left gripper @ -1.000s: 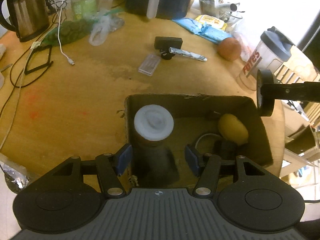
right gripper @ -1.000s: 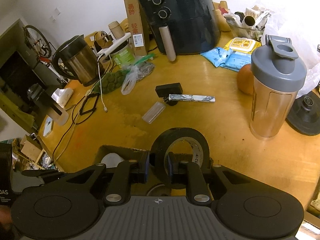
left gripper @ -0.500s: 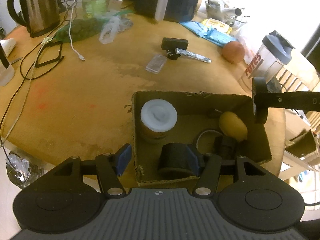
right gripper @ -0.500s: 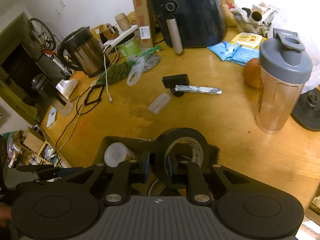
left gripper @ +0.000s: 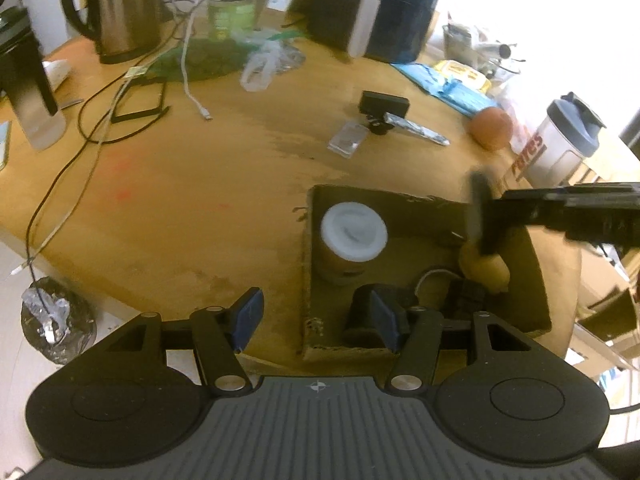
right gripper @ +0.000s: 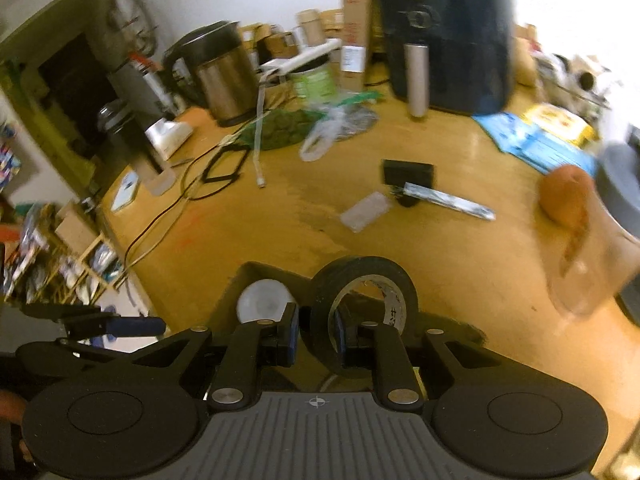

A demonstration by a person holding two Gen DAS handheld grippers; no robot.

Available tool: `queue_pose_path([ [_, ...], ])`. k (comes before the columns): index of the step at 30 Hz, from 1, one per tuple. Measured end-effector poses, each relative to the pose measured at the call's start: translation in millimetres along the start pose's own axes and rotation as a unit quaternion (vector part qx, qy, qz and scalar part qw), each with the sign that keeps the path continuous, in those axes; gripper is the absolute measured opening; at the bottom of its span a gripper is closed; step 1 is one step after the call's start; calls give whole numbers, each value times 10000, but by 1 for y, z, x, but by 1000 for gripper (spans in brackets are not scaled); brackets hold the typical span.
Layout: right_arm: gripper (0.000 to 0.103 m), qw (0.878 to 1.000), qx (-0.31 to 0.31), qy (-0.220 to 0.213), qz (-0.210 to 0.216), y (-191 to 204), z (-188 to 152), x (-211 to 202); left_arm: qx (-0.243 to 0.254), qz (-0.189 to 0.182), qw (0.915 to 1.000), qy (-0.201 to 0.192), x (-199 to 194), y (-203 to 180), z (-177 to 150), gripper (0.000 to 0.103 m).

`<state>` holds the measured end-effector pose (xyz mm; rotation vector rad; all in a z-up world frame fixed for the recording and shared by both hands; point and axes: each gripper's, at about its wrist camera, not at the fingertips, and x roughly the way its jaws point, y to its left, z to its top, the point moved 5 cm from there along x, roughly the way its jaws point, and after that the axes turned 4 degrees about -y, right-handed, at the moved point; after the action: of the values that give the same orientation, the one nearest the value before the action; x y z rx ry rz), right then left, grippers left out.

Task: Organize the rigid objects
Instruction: 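Lower the tape roll into the box and open the right gripper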

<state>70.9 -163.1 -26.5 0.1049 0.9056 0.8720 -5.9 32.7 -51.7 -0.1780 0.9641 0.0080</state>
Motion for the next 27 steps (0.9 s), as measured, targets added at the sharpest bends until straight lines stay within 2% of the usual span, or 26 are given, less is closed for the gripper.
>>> queue_pose_path([
  [1, 41, 9999, -137, 79, -9, 4, 0, 5, -35, 22, 10000, -8, -1, 2, 0, 58],
  [3, 80, 9993, -315, 166, -61, 11, 0, 11, -92, 59, 9999, -32, -4, 5, 0, 58],
  [5, 90, 9992, -359, 160, -89, 15, -1, 13, -131, 87, 9999, -48, -6, 7, -1, 58],
  [10, 99, 9986, -310, 417, -111, 15, -9, 21, -147, 105, 9998, -36, -6, 6, -1, 58],
  [16, 101, 9979, -154, 569, -264, 5, -18, 20, 14, 21, 10000, -35, -4, -3, 1, 58],
  [27, 103, 9966, 296, 488, -597, -21, -24, 6, 457, -198, 9988, 8, 5, -28, 9, 58],
])
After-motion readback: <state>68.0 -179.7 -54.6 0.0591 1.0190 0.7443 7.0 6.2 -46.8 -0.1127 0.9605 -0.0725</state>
